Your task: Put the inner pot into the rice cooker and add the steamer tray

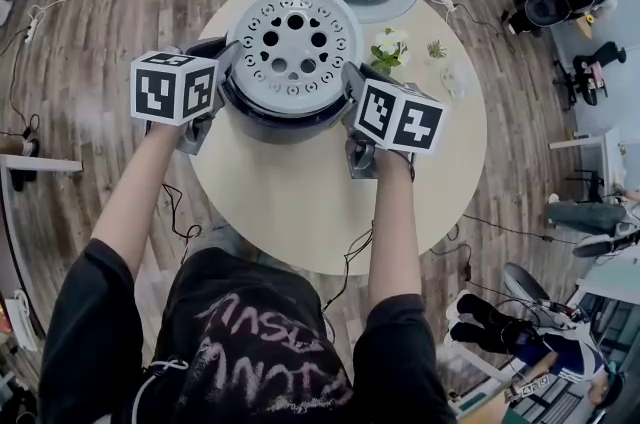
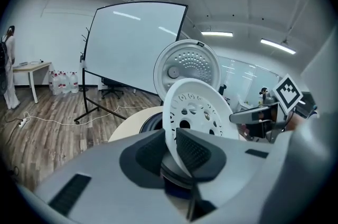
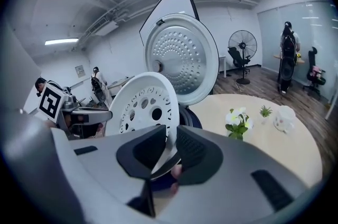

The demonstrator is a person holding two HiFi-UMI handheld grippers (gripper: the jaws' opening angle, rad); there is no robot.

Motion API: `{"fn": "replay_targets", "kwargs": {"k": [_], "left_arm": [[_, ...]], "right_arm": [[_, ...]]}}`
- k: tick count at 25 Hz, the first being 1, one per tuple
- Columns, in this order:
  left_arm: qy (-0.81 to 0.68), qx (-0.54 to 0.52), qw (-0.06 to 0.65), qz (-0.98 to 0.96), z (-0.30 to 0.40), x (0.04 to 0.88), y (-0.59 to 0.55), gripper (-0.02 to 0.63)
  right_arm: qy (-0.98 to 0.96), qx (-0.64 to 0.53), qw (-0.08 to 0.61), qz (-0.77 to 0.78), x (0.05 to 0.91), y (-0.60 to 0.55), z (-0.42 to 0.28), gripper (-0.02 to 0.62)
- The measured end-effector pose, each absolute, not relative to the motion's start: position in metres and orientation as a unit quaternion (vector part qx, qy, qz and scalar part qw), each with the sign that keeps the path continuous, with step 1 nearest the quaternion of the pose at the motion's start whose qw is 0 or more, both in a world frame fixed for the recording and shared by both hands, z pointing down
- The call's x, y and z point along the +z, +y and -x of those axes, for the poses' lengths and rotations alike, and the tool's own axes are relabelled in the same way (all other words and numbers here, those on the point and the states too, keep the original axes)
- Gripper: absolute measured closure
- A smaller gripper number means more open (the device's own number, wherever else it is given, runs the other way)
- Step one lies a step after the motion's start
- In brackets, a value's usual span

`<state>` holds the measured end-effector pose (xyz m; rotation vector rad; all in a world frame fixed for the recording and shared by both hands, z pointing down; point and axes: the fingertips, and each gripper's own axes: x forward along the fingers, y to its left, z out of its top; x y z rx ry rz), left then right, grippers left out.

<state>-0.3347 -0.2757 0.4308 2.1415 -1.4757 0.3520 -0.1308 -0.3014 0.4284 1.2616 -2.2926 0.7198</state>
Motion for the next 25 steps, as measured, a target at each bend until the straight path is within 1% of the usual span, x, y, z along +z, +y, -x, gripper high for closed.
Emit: {"fn": "replay_targets", "kwargs": {"k": [4,9,13,17,21,25], "left_arm": [[-0.539,0.153,0.262,-0.786,0.331,0.434,-0.283,0.525],[-0.528,0.171,0.269,-0.787,0.334,0.442,-0.286,0.514],[-0.528,0.182,0.281,-0.780,0.340,0.453,-0.284,0.503],[-0.528,0.198,0.272,-0.780,0.341,0.455,-0.289,0.491],[-0.534,0.216,0.245,-0.780,0.342,0.454,-0.295,0.489],[-0.531,0.211,0.245,-0.783,0.338,0.456,-0.298,0.488]], "right_arm": [[-0.819,0.253,0.234,-0.458,0.433,-0.308,0.128,0.514],[-0.821,0.251,0.236,-0.455,0.437,-0.311,0.135,0.495],[-0.818,0.250,0.254,-0.452,0.449,-0.308,0.139,0.471],[-0.816,0.255,0.255,-0.452,0.451,-0.310,0.140,0.454],[-0.816,0.258,0.250,-0.454,0.448,-0.317,0.140,0.428],[-0.815,0.260,0.245,-0.455,0.450,-0.318,0.138,0.407]]}}
